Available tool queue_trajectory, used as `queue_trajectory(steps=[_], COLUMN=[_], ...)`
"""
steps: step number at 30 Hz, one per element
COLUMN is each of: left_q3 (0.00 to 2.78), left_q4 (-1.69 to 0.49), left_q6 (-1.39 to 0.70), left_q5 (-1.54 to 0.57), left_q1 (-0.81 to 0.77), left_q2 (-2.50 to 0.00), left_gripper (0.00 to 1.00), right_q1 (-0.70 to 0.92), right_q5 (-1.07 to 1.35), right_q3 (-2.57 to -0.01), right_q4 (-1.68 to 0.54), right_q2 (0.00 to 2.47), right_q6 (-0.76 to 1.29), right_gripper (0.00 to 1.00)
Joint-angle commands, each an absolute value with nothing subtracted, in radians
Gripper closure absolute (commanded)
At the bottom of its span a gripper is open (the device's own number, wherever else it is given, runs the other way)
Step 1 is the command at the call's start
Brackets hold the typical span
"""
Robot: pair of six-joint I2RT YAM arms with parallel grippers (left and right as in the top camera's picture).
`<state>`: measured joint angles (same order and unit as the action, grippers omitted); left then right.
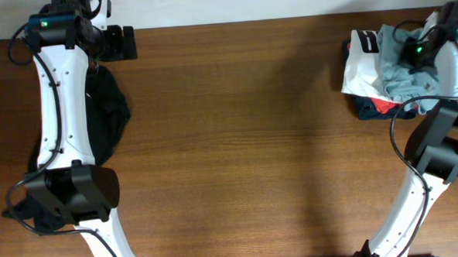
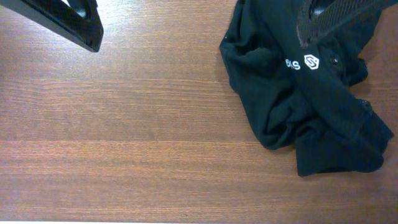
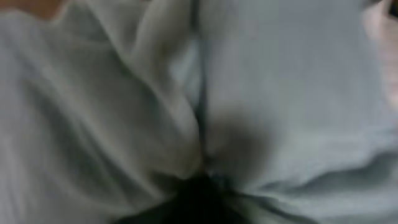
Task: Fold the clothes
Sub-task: 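Carry the bundle right and place it on the clothes stack, then open the right gripper and raise it away from the stack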
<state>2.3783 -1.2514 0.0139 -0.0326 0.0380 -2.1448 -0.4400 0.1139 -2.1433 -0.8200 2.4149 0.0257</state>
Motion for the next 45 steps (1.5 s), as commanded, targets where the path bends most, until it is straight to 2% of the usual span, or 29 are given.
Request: queue_trajectory(steps=[1, 7, 10, 12, 24, 31, 33, 37, 45], left_q3=[2.370, 2.370, 2.370, 2.370, 2.370, 2.370, 2.370, 2.370, 2.370], left_q4=[-1.242, -1.229, -1.231, -1.231, -1.232, -1.232, -1.232, -1.232, -1.232], left_q6=[0.015, 0.015, 0.015, 0.015, 0.015, 0.015, 0.015, 0.015, 0.015], left_q5=[-0.029, -0.029, -0.029, -0.029, -0.029, -0.029, -0.029, -0.029, -0.029], left_q1=[0.036, 0.036, 0.036, 0.036, 0.036, 0.036, 0.036, 0.035, 0.036], left_q2=[-2.128, -2.128, -2.128, -2.128, -2.128, -2.128, -2.128, -2.128, -2.128], left_gripper=[0.01, 0.01, 0.01, 0.01, 0.01, 0.01, 0.01, 0.01, 0.01], right_q1=[-0.426, -0.427, -0.426, -0.426, -0.355, -0.170, -0.099, 0.046, 0.288], right_q5=[0.096, 0.131, 0.131, 0.144, 0.262, 0.262, 0.262, 0.262, 0.262], right_q3=[-2.047, -2.107, -2.223, -2.330, -2.949, -3.120, -3.142, -3.142, -3.142], right_q4=[-0.756, -0.759, -0.822, -0.889, -1.328, -1.516, -1.557, -1.590, -1.597], right_q2=[2.383, 2.368, 2.359, 2.357, 2.357, 2.357, 2.357, 2.353, 2.354], right_q6=[0.006, 0.007, 0.007, 0.007, -0.057, -0.071, -0.057, 0.027, 0.031], right_gripper=[0.96, 0.96, 0.95, 0.90, 0.34, 0.21, 0.01, 0.02, 0.01])
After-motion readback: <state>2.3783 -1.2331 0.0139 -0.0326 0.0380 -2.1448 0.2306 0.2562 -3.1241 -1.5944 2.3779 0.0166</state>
